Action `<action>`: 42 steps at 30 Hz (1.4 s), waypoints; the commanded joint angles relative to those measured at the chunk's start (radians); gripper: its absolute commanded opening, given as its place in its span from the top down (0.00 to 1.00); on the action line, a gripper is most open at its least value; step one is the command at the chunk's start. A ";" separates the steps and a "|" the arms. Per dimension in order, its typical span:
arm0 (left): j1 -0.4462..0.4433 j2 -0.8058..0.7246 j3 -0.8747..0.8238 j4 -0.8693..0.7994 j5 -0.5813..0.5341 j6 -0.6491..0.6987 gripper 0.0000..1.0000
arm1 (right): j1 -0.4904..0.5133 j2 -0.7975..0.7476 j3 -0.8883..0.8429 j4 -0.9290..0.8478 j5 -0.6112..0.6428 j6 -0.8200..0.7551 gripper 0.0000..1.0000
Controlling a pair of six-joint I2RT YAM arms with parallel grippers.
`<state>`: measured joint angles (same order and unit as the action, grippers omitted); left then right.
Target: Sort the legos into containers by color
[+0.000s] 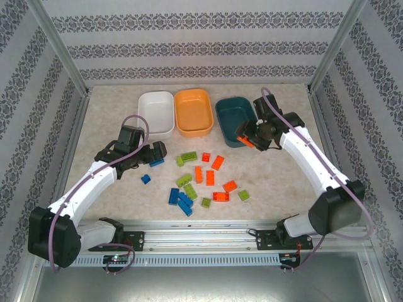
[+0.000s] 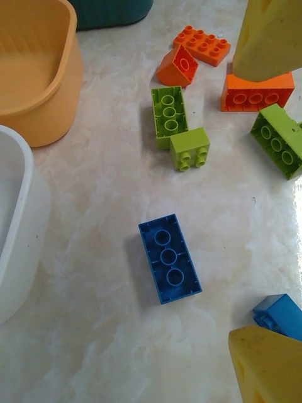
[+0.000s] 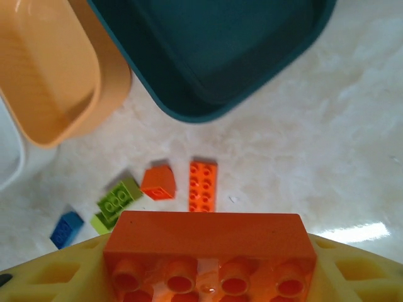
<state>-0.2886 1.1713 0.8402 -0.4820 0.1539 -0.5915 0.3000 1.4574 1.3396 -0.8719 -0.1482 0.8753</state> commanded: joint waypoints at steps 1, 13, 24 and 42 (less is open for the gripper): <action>-0.003 -0.024 -0.001 0.017 0.021 0.007 0.00 | -0.019 0.087 0.066 0.058 -0.050 0.064 0.45; 0.006 -0.101 -0.032 -0.048 0.003 -0.009 0.00 | -0.049 0.452 0.322 0.175 -0.036 0.251 0.45; 0.017 -0.125 -0.017 -0.126 -0.025 0.014 0.00 | -0.073 0.735 0.579 0.142 -0.041 0.283 0.45; 0.030 -0.133 -0.029 -0.161 -0.058 0.029 0.00 | -0.060 0.943 0.738 0.116 -0.077 0.311 0.39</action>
<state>-0.2718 1.0451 0.8135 -0.6075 0.1192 -0.5800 0.2317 2.3802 2.0392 -0.7273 -0.2153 1.1736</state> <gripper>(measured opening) 0.999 0.609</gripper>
